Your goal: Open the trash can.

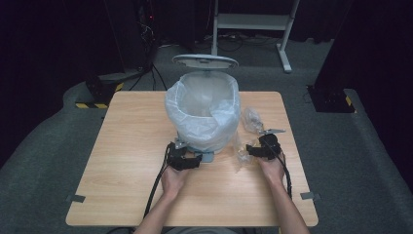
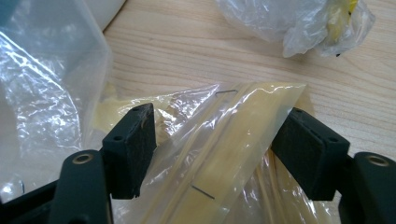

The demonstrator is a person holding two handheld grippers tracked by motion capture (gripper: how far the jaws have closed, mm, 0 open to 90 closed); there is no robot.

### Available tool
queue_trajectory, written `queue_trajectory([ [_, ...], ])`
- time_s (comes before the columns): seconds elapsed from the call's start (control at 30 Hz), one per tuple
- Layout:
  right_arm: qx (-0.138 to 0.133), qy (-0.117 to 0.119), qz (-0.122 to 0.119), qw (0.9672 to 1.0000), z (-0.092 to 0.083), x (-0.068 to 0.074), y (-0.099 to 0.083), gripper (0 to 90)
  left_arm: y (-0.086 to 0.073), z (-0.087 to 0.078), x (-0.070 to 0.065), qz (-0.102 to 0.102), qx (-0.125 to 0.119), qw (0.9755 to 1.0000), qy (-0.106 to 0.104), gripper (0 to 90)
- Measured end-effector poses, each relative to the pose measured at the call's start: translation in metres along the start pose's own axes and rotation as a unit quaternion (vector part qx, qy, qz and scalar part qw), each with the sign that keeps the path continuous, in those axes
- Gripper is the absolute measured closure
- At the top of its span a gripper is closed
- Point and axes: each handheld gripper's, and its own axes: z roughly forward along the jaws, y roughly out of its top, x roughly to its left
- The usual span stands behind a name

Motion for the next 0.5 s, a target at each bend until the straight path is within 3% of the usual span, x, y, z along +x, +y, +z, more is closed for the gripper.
queue_trajectory([
  [0.2, 0.011, -0.039, -0.048, 0.998, -0.001, 0.012, -0.003, 41.8, 0.0, 0.0, -0.001, 0.001, -0.003, 1.0, 0.002, 19.6],
  [0.43, 0.007, -0.035, -0.051, 0.9981, -0.005, 0.011, -0.006, 56.1, 0.0, 0.0, -0.001, 0.002, -0.003, 1.0, 0.004, 19.6],
  [0.5, 0.003, -0.035, -0.059, 0.9976, -0.006, 0.012, -0.008, 63.9, 0.0, 0.0, -0.001, 0.003, -0.003, 1.0, 0.003, 19.6],
])
